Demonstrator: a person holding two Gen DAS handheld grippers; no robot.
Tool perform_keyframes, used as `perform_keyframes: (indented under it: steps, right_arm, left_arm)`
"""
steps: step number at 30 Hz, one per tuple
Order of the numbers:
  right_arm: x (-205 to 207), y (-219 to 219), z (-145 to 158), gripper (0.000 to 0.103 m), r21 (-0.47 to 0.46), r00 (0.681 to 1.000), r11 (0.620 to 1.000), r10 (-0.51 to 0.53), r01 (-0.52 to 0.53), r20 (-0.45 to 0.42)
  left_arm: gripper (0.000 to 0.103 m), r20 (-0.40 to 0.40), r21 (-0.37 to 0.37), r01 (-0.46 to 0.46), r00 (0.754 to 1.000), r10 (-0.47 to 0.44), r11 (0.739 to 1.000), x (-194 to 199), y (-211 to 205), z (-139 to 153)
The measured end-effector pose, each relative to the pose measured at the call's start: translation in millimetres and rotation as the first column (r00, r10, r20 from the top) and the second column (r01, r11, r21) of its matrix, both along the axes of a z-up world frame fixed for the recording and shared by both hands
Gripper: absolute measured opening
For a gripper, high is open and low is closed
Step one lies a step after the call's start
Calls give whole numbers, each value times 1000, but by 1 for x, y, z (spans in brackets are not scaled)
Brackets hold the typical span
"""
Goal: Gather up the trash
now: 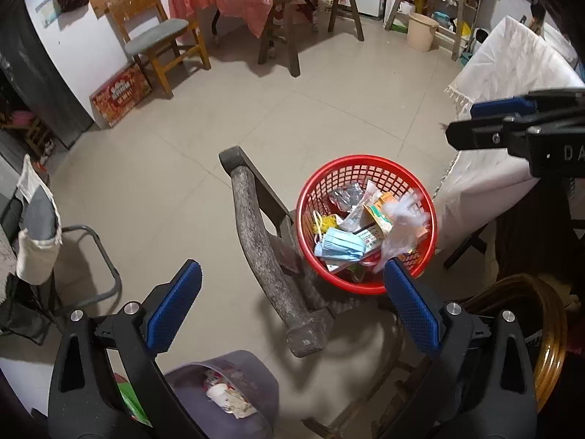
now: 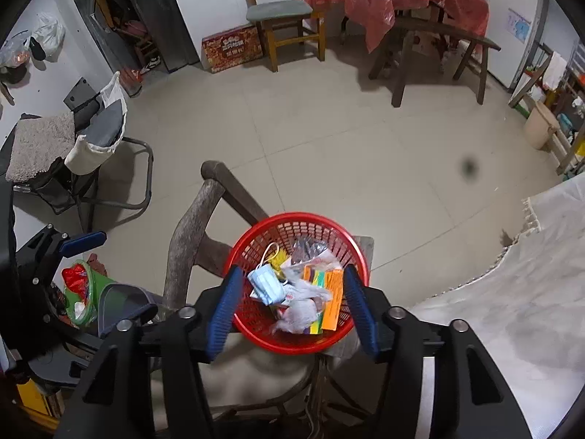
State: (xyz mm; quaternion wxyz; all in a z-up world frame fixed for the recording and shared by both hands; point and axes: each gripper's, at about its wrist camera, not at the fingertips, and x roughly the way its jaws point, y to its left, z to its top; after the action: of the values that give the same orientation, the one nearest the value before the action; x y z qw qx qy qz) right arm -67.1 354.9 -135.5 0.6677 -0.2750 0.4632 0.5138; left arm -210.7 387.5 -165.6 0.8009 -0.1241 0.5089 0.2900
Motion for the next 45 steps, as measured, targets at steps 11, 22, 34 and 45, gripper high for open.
perform_keyframes:
  steps: [11,22,34,45]
  right_arm:
    - [-22,-41,20,97,-20,991,1000,-2,5,135]
    - [-57,-86,45,97,-30,977,999,17,-11,213]
    - [-43,-106,54,97,16,986,998,-67,65,152]
    - [-44,-109,54,97,23,986,998,-64,61,151]
  left_arm:
    - [96,17,60,27,999,-28,998,3,-18,21]
    - [96,71,53,12,997,-16,999,-19,-44,55]
    - [96,81,60,21,996,-26,998,-12,-54,51]
    - [96,74,49,32,997,-35,998,-8,-54,46]
